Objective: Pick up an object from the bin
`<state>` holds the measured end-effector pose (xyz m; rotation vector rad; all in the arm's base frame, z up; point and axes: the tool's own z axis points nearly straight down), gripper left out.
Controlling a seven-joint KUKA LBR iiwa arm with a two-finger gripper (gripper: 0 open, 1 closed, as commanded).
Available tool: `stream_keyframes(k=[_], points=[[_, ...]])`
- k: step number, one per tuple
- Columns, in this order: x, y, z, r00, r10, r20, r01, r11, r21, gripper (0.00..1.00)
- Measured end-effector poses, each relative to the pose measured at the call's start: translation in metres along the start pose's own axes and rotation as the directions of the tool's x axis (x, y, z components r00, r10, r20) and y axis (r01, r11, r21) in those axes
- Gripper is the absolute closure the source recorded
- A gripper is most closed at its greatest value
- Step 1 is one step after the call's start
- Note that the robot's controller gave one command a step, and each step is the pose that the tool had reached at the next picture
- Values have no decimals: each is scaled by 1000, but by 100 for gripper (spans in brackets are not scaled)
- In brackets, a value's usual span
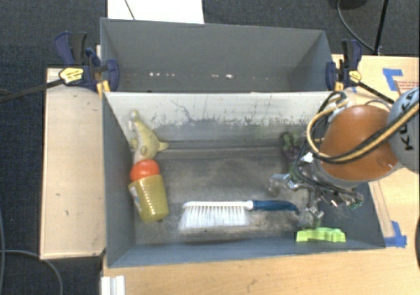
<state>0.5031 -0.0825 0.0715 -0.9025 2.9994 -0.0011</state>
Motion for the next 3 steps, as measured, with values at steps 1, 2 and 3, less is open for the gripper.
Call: stream_keyframes(k=[1, 2, 3], points=[[6, 9, -2, 995, 102, 9, -102, 995, 7, 0], [-21, 51, -4, 1000, 3, 3, -3, 1000, 4, 0], [-34, 68, 0, 989, -147, 0, 147, 989, -1, 100]])
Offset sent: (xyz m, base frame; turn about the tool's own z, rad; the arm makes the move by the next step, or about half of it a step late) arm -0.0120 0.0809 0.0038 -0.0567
